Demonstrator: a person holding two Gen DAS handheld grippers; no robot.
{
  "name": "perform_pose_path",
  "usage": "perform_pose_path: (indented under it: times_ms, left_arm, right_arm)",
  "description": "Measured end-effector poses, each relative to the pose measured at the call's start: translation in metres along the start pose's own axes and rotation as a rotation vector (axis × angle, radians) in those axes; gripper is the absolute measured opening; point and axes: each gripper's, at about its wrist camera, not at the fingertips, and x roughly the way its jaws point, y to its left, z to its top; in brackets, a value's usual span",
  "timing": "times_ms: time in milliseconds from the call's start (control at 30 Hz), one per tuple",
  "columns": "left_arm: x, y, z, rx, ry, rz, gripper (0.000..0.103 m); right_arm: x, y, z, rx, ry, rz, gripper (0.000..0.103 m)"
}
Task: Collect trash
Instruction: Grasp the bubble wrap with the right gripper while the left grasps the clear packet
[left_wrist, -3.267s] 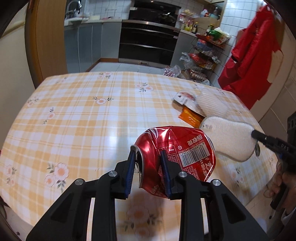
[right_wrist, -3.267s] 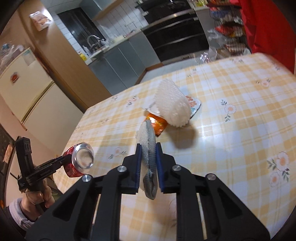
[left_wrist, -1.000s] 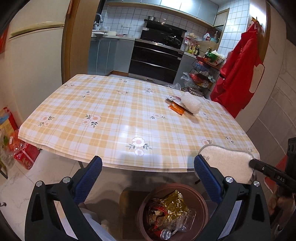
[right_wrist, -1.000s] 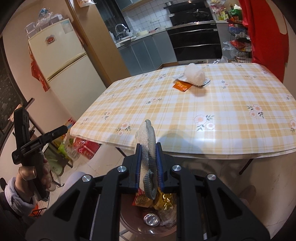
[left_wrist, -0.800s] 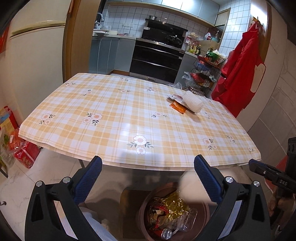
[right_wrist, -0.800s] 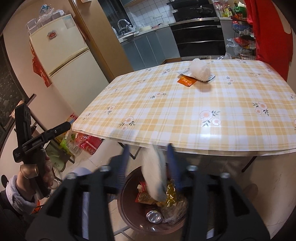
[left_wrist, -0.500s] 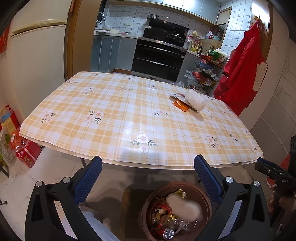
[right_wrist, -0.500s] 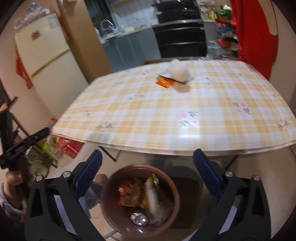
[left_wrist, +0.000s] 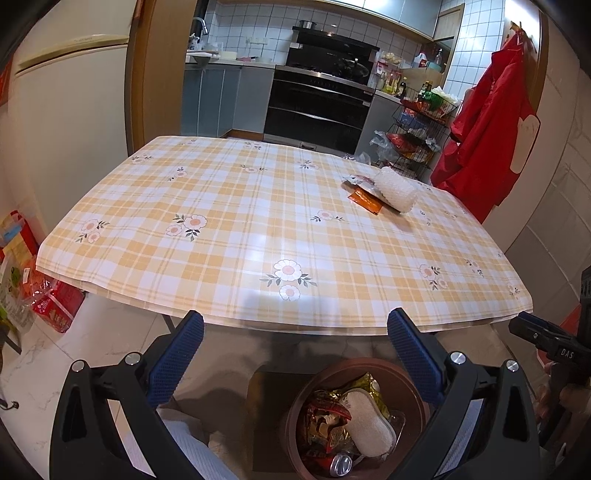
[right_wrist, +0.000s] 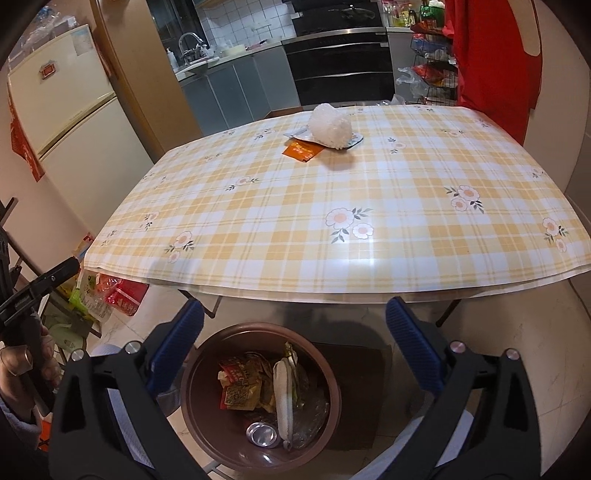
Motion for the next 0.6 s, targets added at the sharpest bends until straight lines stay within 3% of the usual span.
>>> perform_pose_path:
  times_ms: [167, 433, 600]
  left_arm:
    - [0.015, -0.003, 0.013, 0.009, 0.008, 0.009, 0.097]
    - [0.060, -0.018, 0.055, 0.057, 0.023, -0.021, 0.097]
    - [0.108, -0.029, 0.092, 0.063, 0.044, -0.056, 0.097]
  right_arm:
    - [0.003, -0.008, 0.021, -0.028, -0.016, -0.014, 0.097]
    - [0.033, -0.032, 0.088, -0.088, -0.033, -0.014, 0.097]
    - [0.084, -0.051, 0.151, -0.120, -0.037, -0.021, 0.083]
